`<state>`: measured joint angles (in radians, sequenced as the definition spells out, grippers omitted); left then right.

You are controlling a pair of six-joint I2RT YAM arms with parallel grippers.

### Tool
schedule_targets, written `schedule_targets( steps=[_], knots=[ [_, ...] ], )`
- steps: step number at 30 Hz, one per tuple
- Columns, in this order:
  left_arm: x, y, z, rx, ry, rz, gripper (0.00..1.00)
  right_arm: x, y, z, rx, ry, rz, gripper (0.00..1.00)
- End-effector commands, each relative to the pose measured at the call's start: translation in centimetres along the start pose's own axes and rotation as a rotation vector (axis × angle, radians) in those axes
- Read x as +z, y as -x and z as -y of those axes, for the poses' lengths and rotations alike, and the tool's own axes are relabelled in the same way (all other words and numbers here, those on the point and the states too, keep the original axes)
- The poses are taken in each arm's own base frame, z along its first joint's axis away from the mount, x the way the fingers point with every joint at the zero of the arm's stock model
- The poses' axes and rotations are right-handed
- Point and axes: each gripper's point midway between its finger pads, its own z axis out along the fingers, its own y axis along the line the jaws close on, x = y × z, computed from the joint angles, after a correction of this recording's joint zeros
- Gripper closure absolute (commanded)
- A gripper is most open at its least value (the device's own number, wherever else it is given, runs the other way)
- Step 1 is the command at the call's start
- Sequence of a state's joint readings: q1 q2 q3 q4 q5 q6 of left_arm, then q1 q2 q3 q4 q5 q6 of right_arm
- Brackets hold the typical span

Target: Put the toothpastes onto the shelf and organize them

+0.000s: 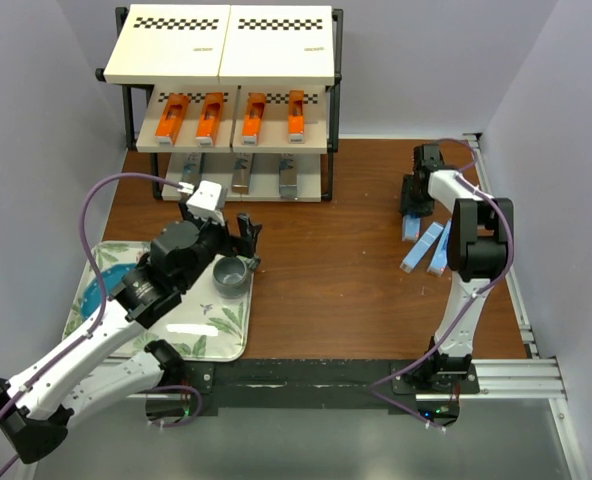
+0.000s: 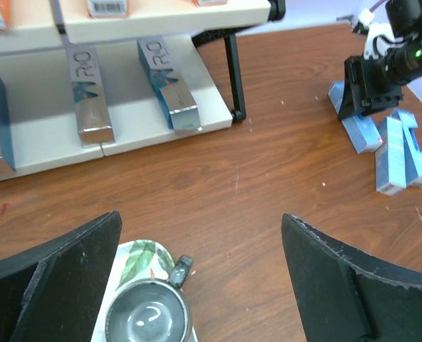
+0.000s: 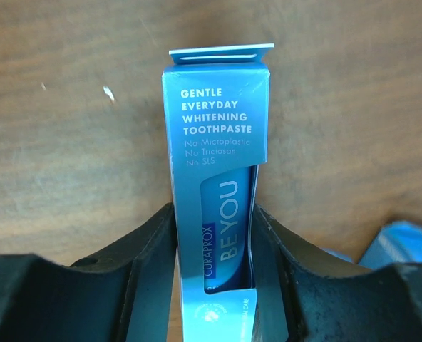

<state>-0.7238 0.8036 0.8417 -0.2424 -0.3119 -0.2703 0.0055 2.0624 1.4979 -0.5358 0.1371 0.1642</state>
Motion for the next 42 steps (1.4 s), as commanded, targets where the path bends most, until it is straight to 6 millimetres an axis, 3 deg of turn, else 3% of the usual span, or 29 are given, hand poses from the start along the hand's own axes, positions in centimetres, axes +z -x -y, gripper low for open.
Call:
schedule_targets(
  steps=[1,5,10,16,20,26,30,36,42],
  knots=[
    [1.0,-0.4,1.6,-0.024,-0.075,0.002,0.0,-4.2,1.6,0.3,0.122,0.002,0.08,0.7],
    [1.8,-1.0,3.3,-0.039,-0.151,-0.016,0.0,-6.7,1.6,-0.4,0.222,-0.002,0.119,0.78],
    [3.1,-1.9,5.9,-0.032,-0.27,-0.033,0.0,-10.3,1.1,-2.3,0.268,-0.008,0.147,0.79],
    [4.5,-2.3,9.3,0.048,-0.37,0.0,0.0,-14.1,-0.5,-7.7,0.357,0.084,0.165,0.92],
    [5.1,-2.5,11.0,0.12,-0.399,0.049,0.0,-16.0,-1.4,-10.9,0.387,0.175,0.161,0.92],
    [5.8,-4.5,13.6,0.251,-0.414,0.091,0.0,-18.9,-2.9,-14.6,0.417,0.278,0.159,0.96],
    [6.2,-6.2,14.3,0.381,-0.368,0.122,0.0,-20.2,-4.0,-16.4,0.43,0.329,0.153,0.99],
    [6.5,-6.7,15.2,0.451,-0.312,0.18,0.0,-21.7,-5.7,-19.0,0.433,0.38,0.142,0.99],
    [7.9,-7.5,14.5,0.442,-0.179,0.205,0.0,-22.3,-6.5,-20.1,0.435,0.401,0.139,0.98]
  ],
)
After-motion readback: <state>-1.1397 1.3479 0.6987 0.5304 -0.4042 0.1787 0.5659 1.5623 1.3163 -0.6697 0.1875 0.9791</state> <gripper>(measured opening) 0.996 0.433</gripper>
